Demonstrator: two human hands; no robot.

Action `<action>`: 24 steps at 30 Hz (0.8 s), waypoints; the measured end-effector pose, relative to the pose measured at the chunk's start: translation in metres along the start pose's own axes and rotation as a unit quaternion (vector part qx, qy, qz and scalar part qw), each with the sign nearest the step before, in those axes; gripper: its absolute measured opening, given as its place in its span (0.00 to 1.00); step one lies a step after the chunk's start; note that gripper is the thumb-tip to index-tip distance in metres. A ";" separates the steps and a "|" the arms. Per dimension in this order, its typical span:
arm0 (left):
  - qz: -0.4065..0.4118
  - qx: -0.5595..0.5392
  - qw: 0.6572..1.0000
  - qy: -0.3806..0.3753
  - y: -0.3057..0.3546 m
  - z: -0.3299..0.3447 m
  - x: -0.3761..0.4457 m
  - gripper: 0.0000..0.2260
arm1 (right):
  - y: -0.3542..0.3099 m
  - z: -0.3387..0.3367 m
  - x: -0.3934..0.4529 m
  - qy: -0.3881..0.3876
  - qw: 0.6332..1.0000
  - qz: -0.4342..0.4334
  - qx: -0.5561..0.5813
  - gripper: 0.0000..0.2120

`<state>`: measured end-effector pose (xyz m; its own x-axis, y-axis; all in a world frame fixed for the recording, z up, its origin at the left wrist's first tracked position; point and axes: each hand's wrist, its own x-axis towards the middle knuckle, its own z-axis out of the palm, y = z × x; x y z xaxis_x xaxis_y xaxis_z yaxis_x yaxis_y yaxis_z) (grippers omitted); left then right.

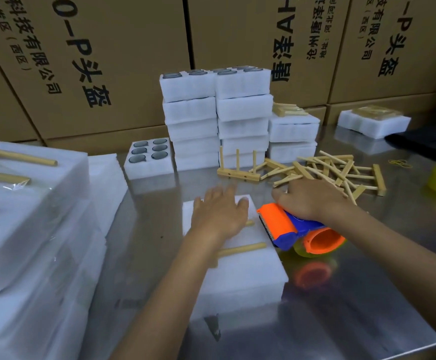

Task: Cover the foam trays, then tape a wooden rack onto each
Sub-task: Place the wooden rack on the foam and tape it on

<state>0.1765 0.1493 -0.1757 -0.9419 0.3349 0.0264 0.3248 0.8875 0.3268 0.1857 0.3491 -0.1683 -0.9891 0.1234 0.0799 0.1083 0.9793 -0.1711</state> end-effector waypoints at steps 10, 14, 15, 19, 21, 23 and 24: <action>-0.007 0.136 0.991 -0.009 -0.004 0.023 -0.005 0.26 | 0.014 -0.001 0.008 -0.023 0.999 -0.017 0.034 0.22; -0.011 0.117 0.993 -0.007 -0.003 0.022 -0.006 0.26 | 0.016 -0.004 0.012 -0.029 0.999 -0.036 0.019 0.20; -0.014 0.113 0.993 -0.007 -0.003 0.021 -0.006 0.26 | 0.017 -0.006 0.015 -0.028 0.999 -0.041 0.013 0.22; -0.019 0.115 0.993 -0.010 -0.004 0.021 -0.010 0.26 | 0.059 -0.014 0.012 -0.021 0.999 -0.002 -0.046 0.26; -0.015 0.137 0.990 -0.019 -0.004 0.021 -0.009 0.26 | 0.099 -0.020 0.002 -0.025 0.996 0.049 -0.066 0.29; -0.014 0.159 0.987 -0.031 -0.003 0.022 -0.007 0.27 | 0.121 -0.022 -0.006 -0.011 0.994 0.079 -0.073 0.31; -0.013 0.157 0.987 -0.035 -0.003 0.022 -0.006 0.27 | 0.125 -0.021 -0.008 0.001 0.993 0.079 -0.082 0.31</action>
<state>0.1826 0.1512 -0.1972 -0.9455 0.3222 -0.0465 0.3216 0.9467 0.0183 0.2094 0.4741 -0.1702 -0.9582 0.2780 0.0672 0.2773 0.9606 -0.0193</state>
